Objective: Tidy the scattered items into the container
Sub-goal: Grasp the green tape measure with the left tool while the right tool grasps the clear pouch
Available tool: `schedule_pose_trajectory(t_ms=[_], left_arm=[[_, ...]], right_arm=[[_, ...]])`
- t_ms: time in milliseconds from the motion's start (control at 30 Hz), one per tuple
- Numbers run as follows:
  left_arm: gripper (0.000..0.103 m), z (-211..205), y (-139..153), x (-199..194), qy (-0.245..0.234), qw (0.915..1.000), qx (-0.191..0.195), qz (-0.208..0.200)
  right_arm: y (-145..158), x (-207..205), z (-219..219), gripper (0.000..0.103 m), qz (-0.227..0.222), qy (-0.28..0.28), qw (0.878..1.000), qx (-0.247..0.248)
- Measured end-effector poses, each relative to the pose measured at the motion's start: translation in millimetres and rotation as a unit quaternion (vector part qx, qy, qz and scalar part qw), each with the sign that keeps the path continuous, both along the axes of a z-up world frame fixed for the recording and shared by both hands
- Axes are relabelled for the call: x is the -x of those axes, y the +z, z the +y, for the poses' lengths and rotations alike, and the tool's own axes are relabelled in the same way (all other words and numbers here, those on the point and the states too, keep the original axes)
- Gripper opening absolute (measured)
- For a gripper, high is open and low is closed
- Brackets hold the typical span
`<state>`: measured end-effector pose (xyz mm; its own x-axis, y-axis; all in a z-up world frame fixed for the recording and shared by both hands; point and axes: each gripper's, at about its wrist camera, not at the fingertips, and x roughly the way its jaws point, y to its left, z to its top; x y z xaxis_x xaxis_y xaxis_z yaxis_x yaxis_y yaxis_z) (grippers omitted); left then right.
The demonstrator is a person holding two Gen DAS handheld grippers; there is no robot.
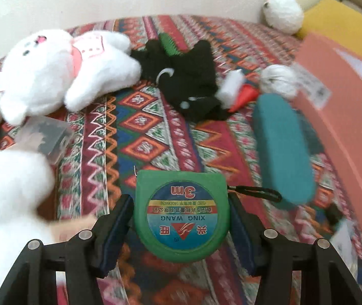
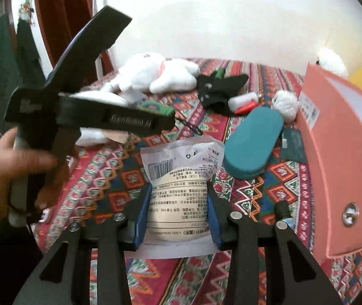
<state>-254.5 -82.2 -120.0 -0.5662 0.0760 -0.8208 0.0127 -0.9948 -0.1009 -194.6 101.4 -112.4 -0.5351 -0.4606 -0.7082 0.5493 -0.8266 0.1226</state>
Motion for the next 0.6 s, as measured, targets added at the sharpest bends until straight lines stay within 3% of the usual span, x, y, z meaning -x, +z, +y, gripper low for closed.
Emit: schedule_pose_trajectory(t_ms=[300,600], left_arm=[[0.061,21.0,47.1,-69.4,-0.019,0.9988,-0.013,0.042],[0.062,52.3,75.2,-136.0,-0.047,0.9963,-0.032,0.064]], right_arm=[[48.4,-71.3,15.1,0.042,0.037,-0.007,0.999,0.011],[88.9,-141.3,58.3,0.041,0.081,-0.048,0.995,0.02]])
